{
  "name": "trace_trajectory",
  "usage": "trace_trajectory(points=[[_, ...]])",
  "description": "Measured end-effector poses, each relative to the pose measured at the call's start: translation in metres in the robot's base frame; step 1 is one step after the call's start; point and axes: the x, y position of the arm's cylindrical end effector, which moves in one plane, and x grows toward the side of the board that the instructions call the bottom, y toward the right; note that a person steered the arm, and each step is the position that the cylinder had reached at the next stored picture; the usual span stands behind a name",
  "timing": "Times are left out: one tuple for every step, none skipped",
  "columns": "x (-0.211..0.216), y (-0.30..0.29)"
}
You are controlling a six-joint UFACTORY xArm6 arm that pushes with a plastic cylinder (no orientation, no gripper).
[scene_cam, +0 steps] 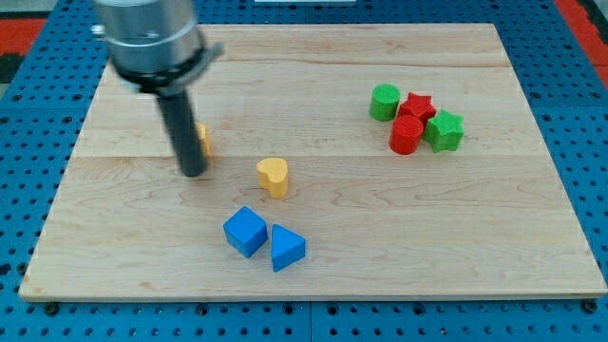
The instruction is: Place the yellow hexagon above the yellow heart
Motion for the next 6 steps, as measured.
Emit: trace_trajectory(points=[[-0.039,-0.018],[-0.051,0.075],[-0.038,0.041],[-0.026,0.077],[-0.019,0.072],[-0.019,0.138]])
